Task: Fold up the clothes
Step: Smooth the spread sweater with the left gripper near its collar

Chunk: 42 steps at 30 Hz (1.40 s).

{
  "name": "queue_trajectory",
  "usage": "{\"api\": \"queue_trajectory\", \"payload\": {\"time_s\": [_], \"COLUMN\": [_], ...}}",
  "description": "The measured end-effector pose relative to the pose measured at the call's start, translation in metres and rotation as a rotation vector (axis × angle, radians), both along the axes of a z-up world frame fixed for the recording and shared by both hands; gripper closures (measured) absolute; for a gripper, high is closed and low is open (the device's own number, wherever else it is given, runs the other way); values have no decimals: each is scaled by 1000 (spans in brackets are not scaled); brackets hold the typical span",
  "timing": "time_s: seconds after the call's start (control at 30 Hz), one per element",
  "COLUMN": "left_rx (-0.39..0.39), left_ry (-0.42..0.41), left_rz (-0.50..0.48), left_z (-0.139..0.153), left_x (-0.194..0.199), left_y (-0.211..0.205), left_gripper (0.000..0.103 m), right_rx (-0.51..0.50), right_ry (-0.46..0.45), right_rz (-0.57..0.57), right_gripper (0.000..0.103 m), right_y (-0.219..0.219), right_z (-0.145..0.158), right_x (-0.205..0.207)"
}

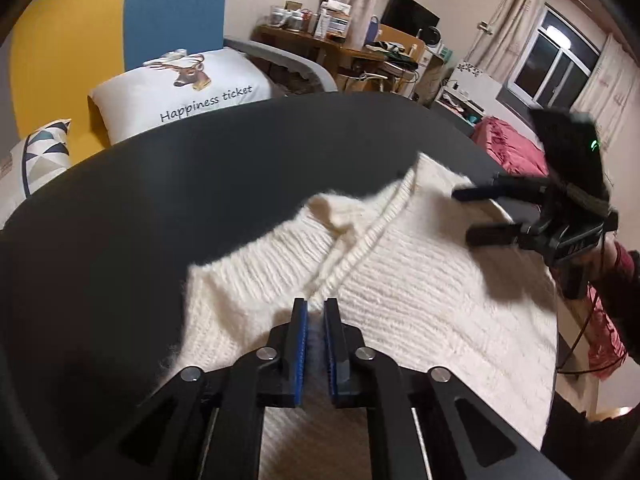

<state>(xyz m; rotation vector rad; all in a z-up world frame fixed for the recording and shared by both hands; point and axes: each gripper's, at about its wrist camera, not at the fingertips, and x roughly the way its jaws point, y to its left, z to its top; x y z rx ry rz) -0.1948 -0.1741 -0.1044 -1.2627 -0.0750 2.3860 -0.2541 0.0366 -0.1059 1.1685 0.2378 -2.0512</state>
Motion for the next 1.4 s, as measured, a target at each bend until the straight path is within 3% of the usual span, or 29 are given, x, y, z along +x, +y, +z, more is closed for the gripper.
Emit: {"api": "queue_trajectory", "payload": {"time_s": [0.1, 0.17, 0.27, 0.5, 0.67, 0.83, 0.9, 0.97, 1.03, 1.2, 1.33, 1.4], "left_rx": [29, 77, 87, 85, 121, 82, 55, 19, -30, 5, -46, -62], "left_ry": [69, 67, 38, -170, -216, -215, -198, -155, -76, 43, 3, -11], "left_rz": [-11, -97, -244, -389, -396, -462, -455, -439, -418, -321, -268, -261], "left_z": [24, 34, 36, -6, -14, -13, -10, -7, 0, 20, 1, -4], "left_x": [-1, -10, -26, -75, -90, -85, -84, -81, -72, -63, -73, -77], "left_y": [0, 15, 47, 90, 88, 99, 102, 106, 112, 101, 102, 103], "left_gripper": [81, 78, 77, 76, 73, 73, 78, 98, 98, 99, 99, 99], "right_rx": [-4, -39, -106, -173, -228, -237, -232, -225, -212, -179, -150, -83], "right_ry": [-29, -13, -20, -40, -60, -63, -60, -57, -29, 55, 101, 96], "right_rz": [2, -15, -27, -19, -33, -30, -30, -32, -34, -38, -21, -13], "right_gripper": [21, 21, 21, 21, 21, 21, 21, 21, 21, 21, 21, 21], "right_y": [0, 6, 19, 43, 53, 56, 57, 57, 57, 56, 52, 44], "right_z": [-11, -9, -3, -4, -7, -8, -8, -8, -3, 11, 18, 8], "right_x": [-4, 1, 11, 44, 45, 46, 46, 44, 48, 58, 65, 64]}}
